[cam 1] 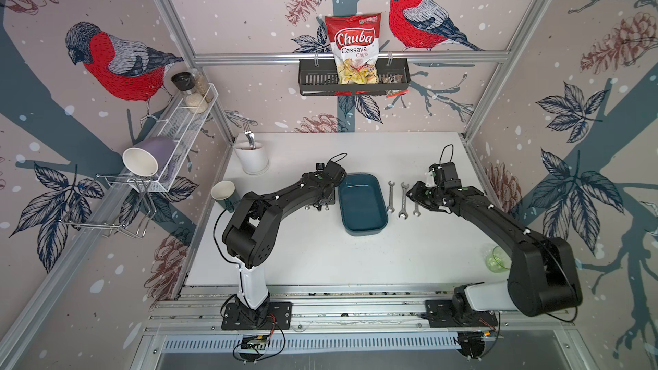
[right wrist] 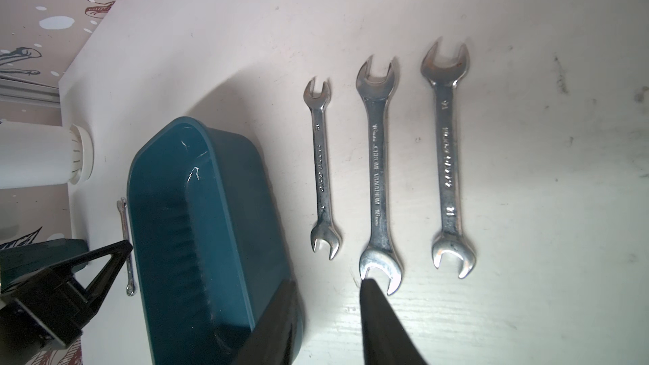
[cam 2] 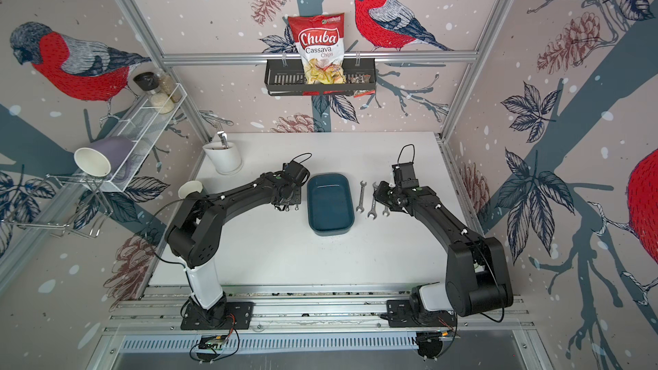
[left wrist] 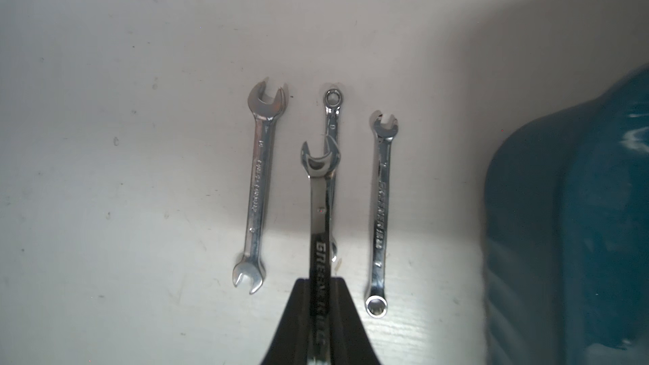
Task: Take out the wrench from the storage box
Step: Place the wrench at the center of the board, then reset both arms
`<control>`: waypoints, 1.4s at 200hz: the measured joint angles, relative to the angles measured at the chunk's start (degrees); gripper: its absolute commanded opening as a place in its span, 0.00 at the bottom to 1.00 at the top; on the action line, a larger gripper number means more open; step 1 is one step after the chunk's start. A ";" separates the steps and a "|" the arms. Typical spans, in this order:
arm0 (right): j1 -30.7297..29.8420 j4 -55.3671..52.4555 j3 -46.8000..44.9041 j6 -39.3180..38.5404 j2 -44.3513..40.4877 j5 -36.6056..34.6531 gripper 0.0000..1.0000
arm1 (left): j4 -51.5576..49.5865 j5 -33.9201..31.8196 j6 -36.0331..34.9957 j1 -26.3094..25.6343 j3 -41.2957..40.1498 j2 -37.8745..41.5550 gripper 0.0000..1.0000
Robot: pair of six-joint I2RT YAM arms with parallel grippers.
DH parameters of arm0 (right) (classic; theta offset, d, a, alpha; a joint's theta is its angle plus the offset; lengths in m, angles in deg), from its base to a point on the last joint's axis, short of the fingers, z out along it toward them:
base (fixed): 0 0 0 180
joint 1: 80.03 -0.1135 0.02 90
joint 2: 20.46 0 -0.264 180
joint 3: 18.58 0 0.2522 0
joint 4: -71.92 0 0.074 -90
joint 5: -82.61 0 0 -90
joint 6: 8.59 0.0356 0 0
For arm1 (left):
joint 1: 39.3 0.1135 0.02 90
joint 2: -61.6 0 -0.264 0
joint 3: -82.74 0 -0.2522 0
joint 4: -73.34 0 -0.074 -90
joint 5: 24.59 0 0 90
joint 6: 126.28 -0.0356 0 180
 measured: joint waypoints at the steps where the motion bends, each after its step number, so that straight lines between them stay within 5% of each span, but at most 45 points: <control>1: 0.02 0.02 -0.02 0.00 0.00 0.00 0.36 | 0.11 0.00 -0.02 0.02 -0.07 -0.04 0.15; 70: 0.79 -0.11 -0.70 -1.03 -0.24 -0.02 0.37 | 7.56 0.35 -1.66 2.60 -5.09 -2.84 0.18; 101: 1.42 0.07 -1.27 -1.68 -1.92 -0.44 0.39 | 9.49 -0.20 -1.75 2.80 -6.01 -2.51 0.55; 130: 2.45 1.22 -3.19 -4.33 -6.01 -3.30 0.52 | 9.99 -0.85 -1.88 2.86 -8.63 2.71 0.73; 159: 4.04 6.45 -8.39 -7.82 -11.72 -10.47 0.80 | 14.14 -5.55 -3.28 4.26 -13.25 13.55 0.78; 184: 4.90 17.03 -17.14 -12.04 -15.93 -18.23 0.93 | 21.55 -11.10 -5.46 6.86 -21.66 23.67 0.94; 226: 7.69 45.18 -34.80 -19.52 -14.91 -26.10 0.98 | 44.59 -19.12 -15.26 14.84 -44.44 38.53 0.94; 253: 8.87 60.65 -38.23 -23.63 -6.58 -27.15 1.00 | 61.75 -19.19 -23.06 20.94 -56.98 39.41 0.94; 280: 9.22 74.75 -38.21 -26.84 -0.63 -26.88 1.00 | 74.55 -15.76 -24.28 28.04 -60.74 34.49 0.95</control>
